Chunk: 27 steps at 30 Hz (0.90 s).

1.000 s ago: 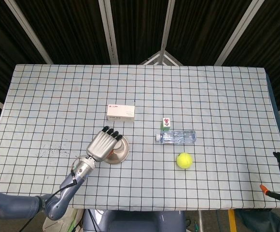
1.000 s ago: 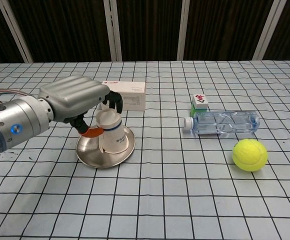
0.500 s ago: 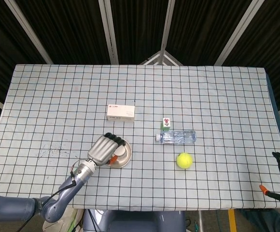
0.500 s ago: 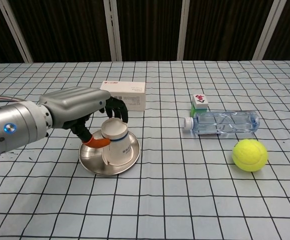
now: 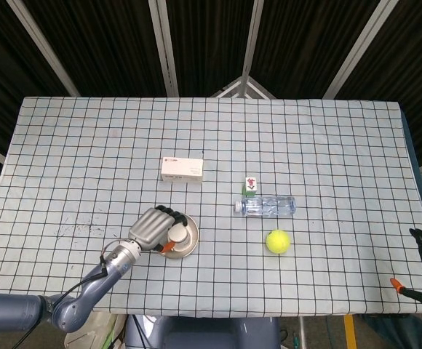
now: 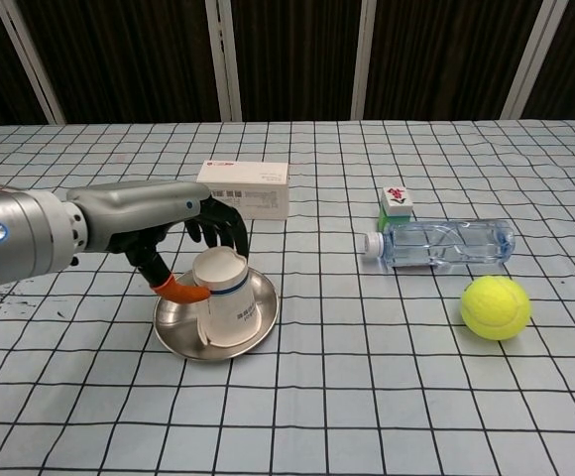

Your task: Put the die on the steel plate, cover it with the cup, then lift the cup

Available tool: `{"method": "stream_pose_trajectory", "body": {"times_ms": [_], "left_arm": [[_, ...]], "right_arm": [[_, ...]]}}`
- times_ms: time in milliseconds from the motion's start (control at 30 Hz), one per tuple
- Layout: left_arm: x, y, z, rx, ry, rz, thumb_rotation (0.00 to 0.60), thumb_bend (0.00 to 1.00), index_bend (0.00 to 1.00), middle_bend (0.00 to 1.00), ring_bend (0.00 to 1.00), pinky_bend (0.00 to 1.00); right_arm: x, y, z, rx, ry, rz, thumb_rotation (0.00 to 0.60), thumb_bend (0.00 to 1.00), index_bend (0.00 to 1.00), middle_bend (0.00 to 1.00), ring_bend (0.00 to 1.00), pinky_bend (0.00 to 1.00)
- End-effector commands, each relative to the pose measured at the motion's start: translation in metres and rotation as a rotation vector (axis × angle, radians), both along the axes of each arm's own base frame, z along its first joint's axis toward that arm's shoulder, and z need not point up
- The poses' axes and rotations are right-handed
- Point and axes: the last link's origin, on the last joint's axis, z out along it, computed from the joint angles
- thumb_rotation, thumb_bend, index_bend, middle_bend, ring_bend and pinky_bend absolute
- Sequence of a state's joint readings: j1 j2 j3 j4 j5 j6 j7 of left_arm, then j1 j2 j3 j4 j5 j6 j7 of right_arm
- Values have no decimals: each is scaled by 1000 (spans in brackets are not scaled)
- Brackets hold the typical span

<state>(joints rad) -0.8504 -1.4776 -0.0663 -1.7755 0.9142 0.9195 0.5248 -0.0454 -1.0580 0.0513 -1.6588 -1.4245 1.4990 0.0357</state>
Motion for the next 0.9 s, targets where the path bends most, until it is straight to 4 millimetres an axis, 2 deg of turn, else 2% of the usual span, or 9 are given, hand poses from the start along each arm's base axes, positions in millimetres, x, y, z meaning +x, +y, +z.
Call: {"method": "stream_pose_trajectory", "body": {"times_ms": [33,400,900], "left_arm": [[-5,4,2,49,60,-33,600,475,412,425,299,269],[-6,15,0,200,90,-69,600,479,420,433,342,290],[1,26,-14,278,-20,-109,600,479,438,435,347,287]], "right_arm": [[0,0,0,1,0,-1,600,41,108,125,116,45],[-1,0,0,2,-5,-3,600,42,108,125,116,45],[-2,0,-1,4,-4,-5,600,42,108,124,116,45]]}}
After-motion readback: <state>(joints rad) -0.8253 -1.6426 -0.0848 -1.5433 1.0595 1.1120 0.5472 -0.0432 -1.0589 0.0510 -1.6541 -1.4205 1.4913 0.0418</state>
